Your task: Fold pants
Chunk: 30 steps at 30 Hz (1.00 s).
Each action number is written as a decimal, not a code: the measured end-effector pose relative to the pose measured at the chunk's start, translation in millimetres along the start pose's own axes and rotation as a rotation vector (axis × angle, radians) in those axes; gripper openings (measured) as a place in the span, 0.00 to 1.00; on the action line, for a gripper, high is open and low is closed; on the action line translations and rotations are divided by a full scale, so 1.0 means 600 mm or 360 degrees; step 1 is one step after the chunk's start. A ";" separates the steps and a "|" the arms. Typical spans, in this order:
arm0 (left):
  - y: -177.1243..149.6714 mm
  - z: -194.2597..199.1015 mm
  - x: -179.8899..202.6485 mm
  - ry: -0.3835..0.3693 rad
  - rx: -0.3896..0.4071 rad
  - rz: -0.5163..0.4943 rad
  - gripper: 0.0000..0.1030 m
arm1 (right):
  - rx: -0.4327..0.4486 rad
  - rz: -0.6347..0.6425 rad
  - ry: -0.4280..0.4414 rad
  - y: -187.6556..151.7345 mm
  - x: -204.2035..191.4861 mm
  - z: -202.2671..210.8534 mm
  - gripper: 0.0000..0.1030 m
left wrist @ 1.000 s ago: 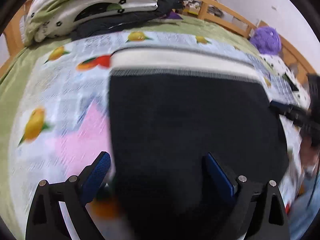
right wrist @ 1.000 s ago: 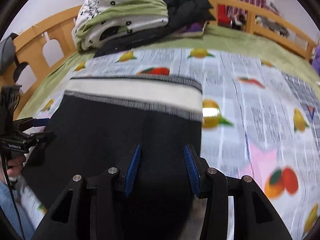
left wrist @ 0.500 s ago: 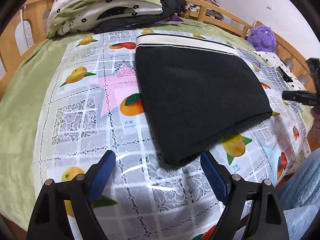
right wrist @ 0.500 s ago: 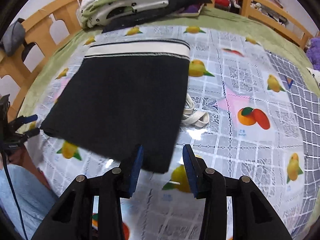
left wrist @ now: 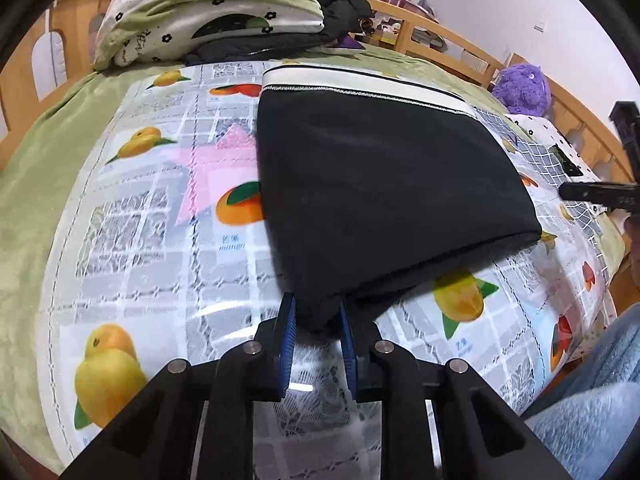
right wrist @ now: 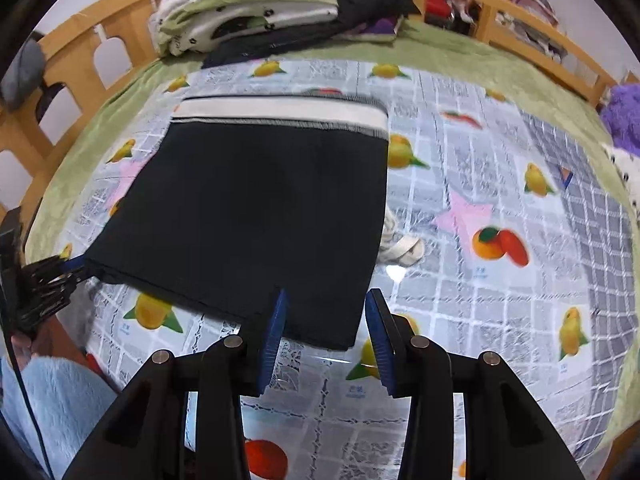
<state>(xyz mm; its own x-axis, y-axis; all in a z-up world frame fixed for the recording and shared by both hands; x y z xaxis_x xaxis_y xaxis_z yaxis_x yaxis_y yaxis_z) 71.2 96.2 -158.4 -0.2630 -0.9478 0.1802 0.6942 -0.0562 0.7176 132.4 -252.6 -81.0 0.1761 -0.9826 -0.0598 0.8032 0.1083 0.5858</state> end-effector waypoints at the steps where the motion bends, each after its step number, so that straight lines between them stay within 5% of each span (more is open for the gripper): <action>1: -0.005 0.006 -0.004 -0.0008 -0.0015 0.0002 0.21 | -0.0015 0.0004 -0.0004 -0.003 0.000 -0.005 0.39; 5: -0.011 0.043 -0.029 0.0034 0.0031 0.0018 0.21 | 0.0014 0.0022 -0.0034 -0.008 0.007 -0.006 0.36; 10: 0.038 0.060 -0.051 -0.0100 0.0130 0.0200 0.22 | 0.0067 -0.0030 0.0068 0.010 0.005 -0.024 0.34; 14: 0.064 0.021 -0.009 -0.0123 0.0104 0.0086 0.22 | 0.0022 0.0069 0.0119 0.010 -0.024 -0.055 0.31; 17: 0.038 -0.024 0.011 -0.0102 -0.0044 0.0034 0.23 | -0.0134 0.0205 0.0007 -0.019 -0.031 -0.107 0.31; 21: 0.019 -0.014 0.015 -0.0062 0.0034 -0.0056 0.24 | -0.0180 0.0192 0.0055 -0.032 -0.019 -0.109 0.28; 25: 0.051 0.000 -0.014 -0.0146 0.0036 0.0116 0.25 | 0.0022 0.0061 0.0154 -0.001 0.005 -0.055 0.28; 28: 0.104 -0.016 -0.014 -0.0064 0.0079 0.0083 0.37 | 0.0222 -0.0060 0.0148 0.049 0.026 -0.024 0.28; 30: 0.141 -0.037 -0.006 -0.0025 0.0108 0.0051 0.37 | 0.0281 -0.0118 0.0156 0.085 0.033 -0.028 0.28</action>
<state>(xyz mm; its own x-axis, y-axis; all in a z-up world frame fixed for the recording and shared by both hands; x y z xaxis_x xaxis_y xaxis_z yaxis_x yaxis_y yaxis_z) 145.9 87.9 -113.2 -0.2526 -0.9436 0.2139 0.6555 -0.0042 0.7552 186.4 -264.1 -65.8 0.1818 -0.9665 -0.1814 0.7051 -0.0005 0.7091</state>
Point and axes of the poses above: each gripper's, at about its wrist camera, not at the fingertips, and z roughly against the way its jaws point, x to its right, y to its top, the point moved 1 cm from there along -z, roughly the way its jaws point, and after that the axes turned 10 degrees about x, right-handed, at the moved point
